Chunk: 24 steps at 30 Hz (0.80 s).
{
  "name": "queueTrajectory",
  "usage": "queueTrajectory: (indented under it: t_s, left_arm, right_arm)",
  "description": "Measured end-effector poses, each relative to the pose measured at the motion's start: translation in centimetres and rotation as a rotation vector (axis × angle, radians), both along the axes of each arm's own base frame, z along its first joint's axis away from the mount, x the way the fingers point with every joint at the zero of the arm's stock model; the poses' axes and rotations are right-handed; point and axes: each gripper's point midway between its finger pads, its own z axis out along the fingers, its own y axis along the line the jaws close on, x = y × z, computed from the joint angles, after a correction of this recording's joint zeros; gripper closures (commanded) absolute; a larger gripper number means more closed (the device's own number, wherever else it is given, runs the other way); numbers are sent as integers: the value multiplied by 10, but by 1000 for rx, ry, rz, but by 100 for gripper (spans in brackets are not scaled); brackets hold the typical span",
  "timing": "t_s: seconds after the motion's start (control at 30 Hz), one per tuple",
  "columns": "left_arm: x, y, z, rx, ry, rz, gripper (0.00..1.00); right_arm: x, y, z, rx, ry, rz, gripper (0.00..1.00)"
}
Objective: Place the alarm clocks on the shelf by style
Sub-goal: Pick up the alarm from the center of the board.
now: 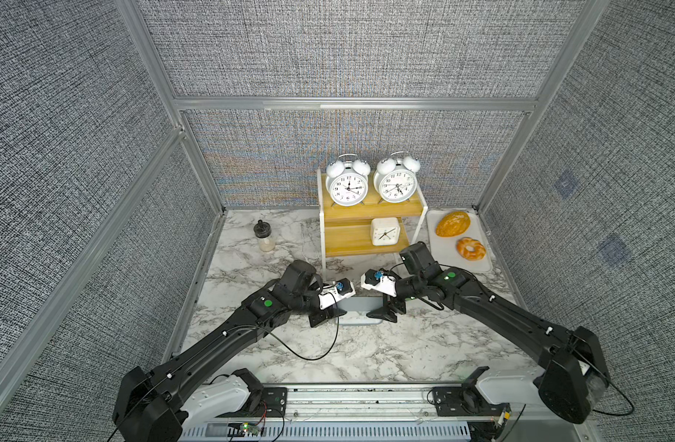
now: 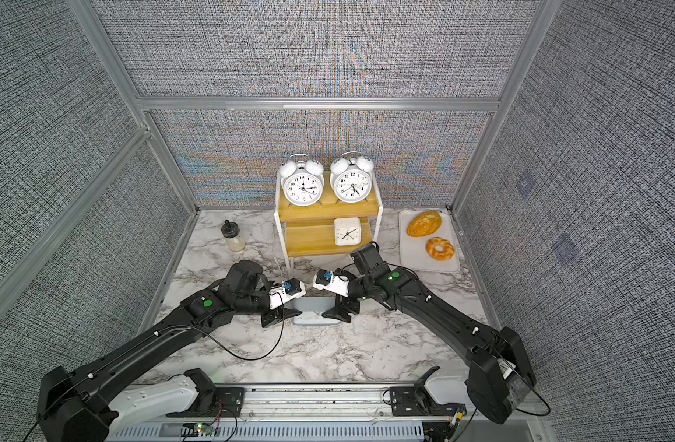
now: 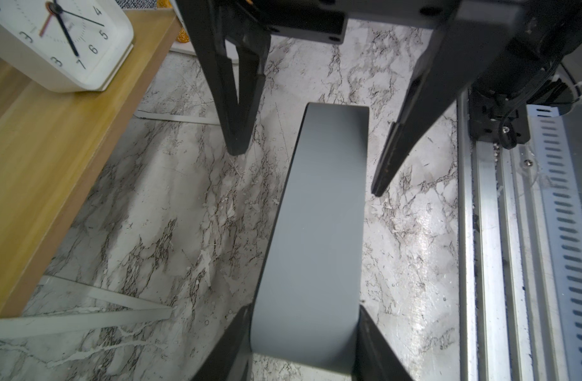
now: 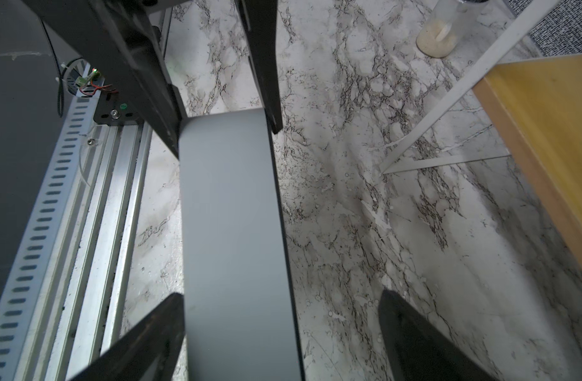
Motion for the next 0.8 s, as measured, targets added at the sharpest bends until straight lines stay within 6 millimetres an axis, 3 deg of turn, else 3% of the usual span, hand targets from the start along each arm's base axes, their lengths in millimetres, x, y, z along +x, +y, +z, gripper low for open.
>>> queueTrajectory:
  t_s: [0.43,0.67,0.8]
  left_arm:
    - [4,-3,-2,10,8,2,77]
    - [6,-2,-2,16,1,12,76]
    - [7,-1,-1,17,-5,18,76]
  right_arm:
    - [-2,2,0,-4,6,10,28]
    - [-5,5,0,0,17,16,44]
    - [-6,5,0,3,23,15,46]
